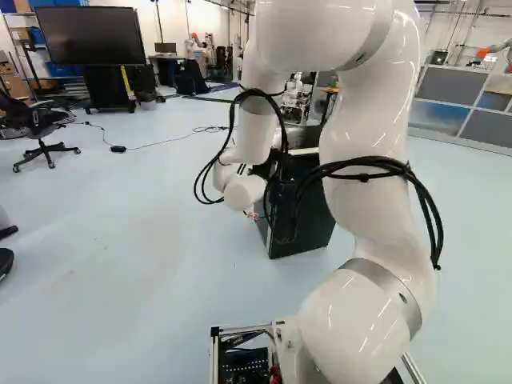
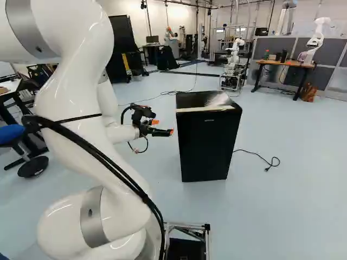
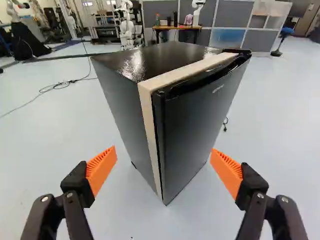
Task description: Grab a drink from the fridge
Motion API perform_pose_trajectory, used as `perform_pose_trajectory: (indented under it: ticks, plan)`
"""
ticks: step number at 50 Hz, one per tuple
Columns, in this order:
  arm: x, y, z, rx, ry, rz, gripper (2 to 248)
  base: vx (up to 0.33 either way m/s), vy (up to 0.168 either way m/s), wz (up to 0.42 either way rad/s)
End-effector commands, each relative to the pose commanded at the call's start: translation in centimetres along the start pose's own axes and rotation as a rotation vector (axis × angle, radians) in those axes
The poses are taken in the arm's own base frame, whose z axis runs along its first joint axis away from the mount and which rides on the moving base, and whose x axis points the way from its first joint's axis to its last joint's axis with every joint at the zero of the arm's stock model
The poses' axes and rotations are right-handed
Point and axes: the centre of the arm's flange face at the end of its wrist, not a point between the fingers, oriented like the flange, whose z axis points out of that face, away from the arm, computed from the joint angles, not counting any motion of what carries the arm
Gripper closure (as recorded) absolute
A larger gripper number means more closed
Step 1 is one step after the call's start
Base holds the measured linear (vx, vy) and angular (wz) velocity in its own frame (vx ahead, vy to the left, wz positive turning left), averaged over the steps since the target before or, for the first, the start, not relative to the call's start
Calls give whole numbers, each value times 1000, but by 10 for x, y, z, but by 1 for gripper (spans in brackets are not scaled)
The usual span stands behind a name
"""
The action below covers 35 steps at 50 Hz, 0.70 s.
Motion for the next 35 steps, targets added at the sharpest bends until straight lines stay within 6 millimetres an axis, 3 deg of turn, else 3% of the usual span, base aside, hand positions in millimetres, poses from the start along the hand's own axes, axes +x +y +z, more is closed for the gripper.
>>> perform_pose_trajectory:
  ticks: [13,35]
  plan:
    - [-11,-2,6,-8,-13,-30,3,0,0,0]
    - [-9,-9,19,-21,-8,-15,3,0,0,0]
